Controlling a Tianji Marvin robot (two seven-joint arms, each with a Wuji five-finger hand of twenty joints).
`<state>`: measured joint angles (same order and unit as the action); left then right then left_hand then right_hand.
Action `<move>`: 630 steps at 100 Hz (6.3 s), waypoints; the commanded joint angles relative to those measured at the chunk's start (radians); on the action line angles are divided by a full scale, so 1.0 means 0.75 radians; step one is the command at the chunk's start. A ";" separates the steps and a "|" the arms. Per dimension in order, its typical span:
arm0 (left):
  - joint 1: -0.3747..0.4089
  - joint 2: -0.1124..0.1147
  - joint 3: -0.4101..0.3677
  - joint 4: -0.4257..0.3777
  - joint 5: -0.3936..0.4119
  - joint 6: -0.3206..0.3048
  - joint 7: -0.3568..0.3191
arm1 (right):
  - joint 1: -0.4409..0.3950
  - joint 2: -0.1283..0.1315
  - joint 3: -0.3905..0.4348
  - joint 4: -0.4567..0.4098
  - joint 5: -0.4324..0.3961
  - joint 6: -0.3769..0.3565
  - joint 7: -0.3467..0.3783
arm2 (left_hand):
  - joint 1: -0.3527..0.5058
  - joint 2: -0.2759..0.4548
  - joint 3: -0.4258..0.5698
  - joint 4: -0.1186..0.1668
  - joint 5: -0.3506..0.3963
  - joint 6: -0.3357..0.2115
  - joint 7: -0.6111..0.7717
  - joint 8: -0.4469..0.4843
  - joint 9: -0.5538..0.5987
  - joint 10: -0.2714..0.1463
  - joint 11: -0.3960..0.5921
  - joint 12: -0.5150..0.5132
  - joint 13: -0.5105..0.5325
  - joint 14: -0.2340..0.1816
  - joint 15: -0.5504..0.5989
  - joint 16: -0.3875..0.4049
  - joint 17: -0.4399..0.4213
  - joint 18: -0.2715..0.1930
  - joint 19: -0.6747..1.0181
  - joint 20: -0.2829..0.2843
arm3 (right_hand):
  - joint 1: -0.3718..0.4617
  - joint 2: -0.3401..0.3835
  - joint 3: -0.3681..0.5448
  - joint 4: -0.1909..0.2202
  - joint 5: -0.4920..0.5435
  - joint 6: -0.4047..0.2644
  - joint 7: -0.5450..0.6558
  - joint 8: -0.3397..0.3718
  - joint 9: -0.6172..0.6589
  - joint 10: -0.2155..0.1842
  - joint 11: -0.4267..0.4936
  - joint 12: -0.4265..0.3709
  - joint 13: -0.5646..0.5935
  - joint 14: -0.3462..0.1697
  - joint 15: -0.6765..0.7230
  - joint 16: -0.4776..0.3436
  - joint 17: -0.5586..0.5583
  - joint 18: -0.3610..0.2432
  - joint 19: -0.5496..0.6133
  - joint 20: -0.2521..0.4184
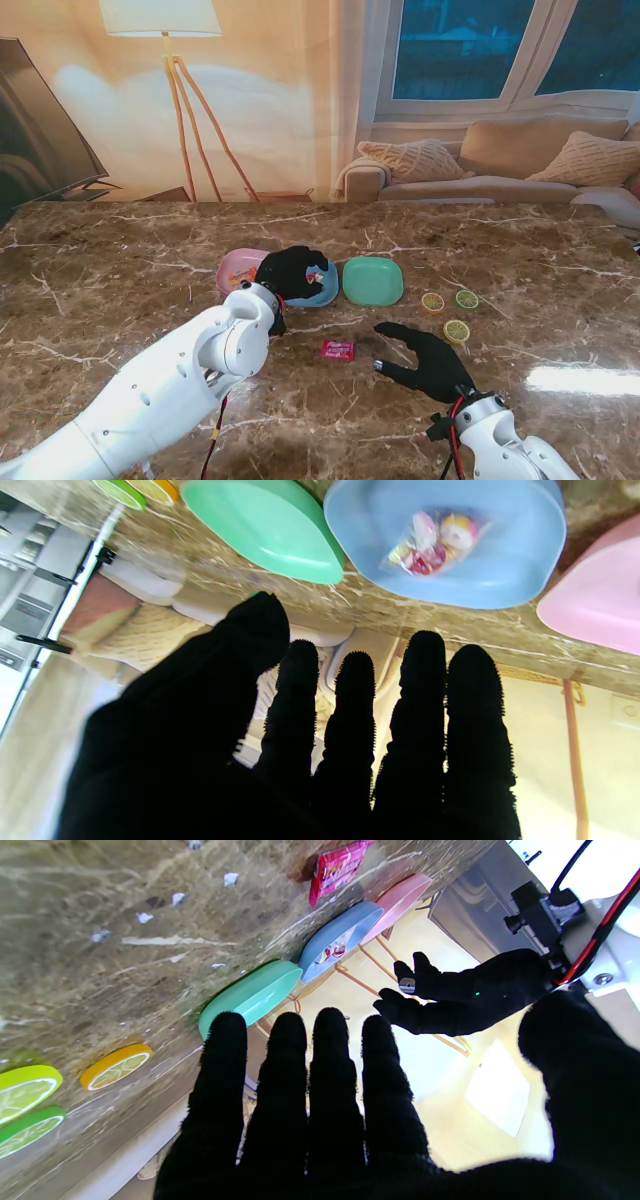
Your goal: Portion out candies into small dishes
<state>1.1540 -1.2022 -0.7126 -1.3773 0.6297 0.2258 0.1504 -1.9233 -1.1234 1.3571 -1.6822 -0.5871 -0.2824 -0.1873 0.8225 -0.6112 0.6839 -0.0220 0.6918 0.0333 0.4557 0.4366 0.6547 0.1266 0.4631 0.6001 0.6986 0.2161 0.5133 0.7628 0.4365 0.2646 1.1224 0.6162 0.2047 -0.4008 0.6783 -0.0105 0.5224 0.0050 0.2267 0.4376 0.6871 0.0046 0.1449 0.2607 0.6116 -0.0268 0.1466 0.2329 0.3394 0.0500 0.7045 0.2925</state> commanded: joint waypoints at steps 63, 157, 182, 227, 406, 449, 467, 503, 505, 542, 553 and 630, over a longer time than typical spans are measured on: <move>0.230 0.069 0.024 -0.127 0.062 -0.211 -0.040 | -0.014 -0.003 -0.013 0.000 -0.005 -0.013 0.006 | -0.005 0.180 -0.159 0.031 0.037 -0.018 -0.055 -0.041 0.039 -0.001 -0.161 -0.201 -0.004 -0.011 -0.143 -0.123 -0.065 0.013 -0.032 0.076 | 0.045 0.014 -0.029 -0.006 0.023 -0.028 0.007 -0.007 0.023 -0.009 0.003 0.022 0.012 0.038 0.003 0.014 -0.004 -0.009 0.026 0.026; 0.154 0.087 0.157 -0.028 0.188 -0.224 -0.044 | -0.009 -0.004 -0.020 0.008 0.002 -0.022 0.000 | -0.036 0.247 -0.136 0.054 -0.106 0.114 -0.288 -0.211 -0.204 0.035 -0.075 -0.003 -0.161 -0.021 0.007 0.061 -0.256 0.046 -0.135 0.119 | 0.044 0.010 -0.027 -0.006 0.025 -0.029 0.008 -0.007 0.031 -0.010 0.006 0.026 0.016 0.039 0.004 0.015 -0.003 -0.006 0.029 0.027; 0.108 0.086 0.207 0.017 0.183 -0.218 -0.071 | -0.010 -0.004 -0.018 0.008 0.008 -0.022 0.008 | -0.044 0.211 -0.103 0.047 -0.102 0.125 -0.303 -0.223 -0.179 0.031 -0.004 0.122 -0.133 -0.030 0.041 0.099 -0.240 0.044 -0.151 0.118 | 0.044 0.010 -0.027 -0.006 0.029 -0.027 0.010 -0.007 0.042 -0.008 0.010 0.028 0.033 0.043 0.011 0.017 0.007 -0.006 0.034 0.029; 0.049 0.076 0.314 0.111 0.199 -0.227 -0.053 | 0.000 -0.004 -0.021 0.014 0.012 -0.030 0.007 | -0.018 0.044 0.005 -0.013 -0.200 -0.084 0.328 0.336 -0.119 -0.068 0.166 0.363 -0.085 -0.065 0.087 0.109 -0.181 0.049 -0.082 0.108 | 0.046 0.010 -0.027 -0.006 0.040 -0.033 0.015 -0.007 0.058 -0.010 0.012 0.031 0.044 0.045 0.012 0.020 0.013 -0.001 0.042 0.029; 0.091 0.053 0.306 0.229 0.146 -0.347 0.058 | 0.002 -0.003 -0.024 0.015 0.055 -0.039 0.041 | 0.293 -0.020 -0.066 -0.061 0.048 -0.315 0.696 0.404 0.421 -0.244 0.433 1.034 0.403 -0.101 0.080 0.207 0.328 0.026 0.069 -0.044 | 0.071 0.028 -0.047 -0.005 0.104 -0.057 0.047 -0.009 0.119 -0.008 0.025 0.041 0.091 0.049 0.024 0.028 0.039 0.002 0.077 0.018; 0.143 0.052 0.228 0.190 0.130 -0.376 0.092 | 0.007 -0.003 -0.027 0.016 0.057 -0.036 0.040 | 0.206 -0.114 0.119 0.012 0.071 -0.310 0.697 0.488 0.475 -0.249 0.323 1.002 0.460 -0.091 0.120 0.173 0.422 0.014 0.071 -0.004 | 0.073 0.030 -0.051 -0.005 0.099 -0.051 0.046 -0.012 0.124 -0.008 0.028 0.047 0.099 0.050 0.030 0.033 0.041 0.000 0.079 0.016; 0.167 0.056 0.181 0.148 0.124 -0.363 0.086 | 0.010 -0.004 -0.029 0.018 0.056 -0.038 0.036 | 0.195 -0.157 0.187 0.034 0.091 -0.317 0.700 0.517 0.492 -0.261 0.341 1.024 0.494 -0.101 0.108 0.200 0.470 0.004 0.075 -0.006 | 0.075 0.031 -0.051 -0.004 0.098 -0.050 0.046 -0.013 0.126 -0.007 0.029 0.048 0.098 0.050 0.029 0.034 0.044 -0.002 0.080 0.015; 0.236 0.069 0.047 0.039 0.116 -0.343 0.070 | 0.010 -0.003 -0.030 0.017 0.057 -0.034 0.038 | 0.189 -0.181 0.256 0.068 0.106 -0.320 0.700 0.544 0.513 -0.273 0.360 1.071 0.522 -0.119 0.110 0.226 0.507 -0.005 0.092 0.005 | 0.075 0.032 -0.052 -0.004 0.097 -0.049 0.047 -0.014 0.126 -0.005 0.029 0.050 0.098 0.050 0.029 0.035 0.043 -0.004 0.081 0.012; 0.242 0.070 0.036 0.029 0.116 -0.337 0.069 | 0.011 -0.003 -0.030 0.017 0.057 -0.034 0.038 | 0.189 -0.182 0.257 0.068 0.106 -0.320 0.700 0.545 0.514 -0.273 0.359 1.073 0.522 -0.118 0.110 0.227 0.508 -0.005 0.092 0.005 | 0.075 0.032 -0.052 -0.004 0.097 -0.049 0.047 -0.014 0.125 -0.006 0.028 0.050 0.098 0.050 0.029 0.035 0.043 -0.003 0.081 0.011; 0.304 0.099 -0.195 -0.173 0.179 -0.212 -0.006 | 0.014 -0.003 -0.032 0.014 0.053 -0.030 0.039 | 0.189 -0.174 0.254 0.068 0.101 -0.317 0.692 0.553 0.511 -0.272 0.350 1.086 0.521 -0.118 0.106 0.235 0.513 -0.008 0.096 0.011 | 0.075 0.033 -0.052 -0.004 0.097 -0.049 0.047 -0.015 0.126 -0.006 0.028 0.051 0.097 0.051 0.029 0.034 0.044 -0.004 0.082 0.008; 0.277 0.104 -0.255 -0.186 0.190 -0.156 -0.044 | 0.015 -0.002 -0.028 0.011 0.046 -0.027 0.040 | 0.190 -0.171 0.252 0.068 0.097 -0.316 0.692 0.556 0.509 -0.272 0.348 1.090 0.519 -0.118 0.105 0.238 0.514 -0.009 0.098 0.013 | 0.074 0.034 -0.052 -0.004 0.097 -0.051 0.047 -0.015 0.126 -0.006 0.028 0.051 0.098 0.048 0.029 0.034 0.044 -0.004 0.082 0.008; -0.153 0.057 -0.208 0.311 -0.032 -0.003 -0.135 | 0.036 0.006 -0.020 0.002 0.041 0.024 0.089 | 0.207 -0.118 0.162 0.049 0.064 -0.310 0.672 0.526 0.471 -0.254 0.334 1.056 0.476 -0.097 0.090 0.252 0.469 -0.001 0.086 0.034 | 0.076 0.032 -0.053 -0.004 0.097 -0.052 0.048 -0.015 0.120 -0.005 0.027 0.050 0.093 0.051 0.028 0.034 0.041 -0.003 0.083 0.005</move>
<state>1.0542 -1.1497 -0.8717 -1.1611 0.6156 0.2293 0.0473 -1.8933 -1.1192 1.3427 -1.6843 -0.5615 -0.2742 -0.1390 0.9148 -0.7442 0.7556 -0.0449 0.7532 -0.1850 0.9541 0.8226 0.9764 0.0197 0.6850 1.3939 1.0658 0.1176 0.5958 0.9358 0.7973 0.2735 1.1666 0.6160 0.2430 -0.3879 0.6636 -0.0104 0.5842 -0.0089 0.2520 0.4362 0.7683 0.0047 0.1575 0.2821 0.6540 -0.0258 0.1594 0.2460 0.3691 0.0610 0.7422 0.2925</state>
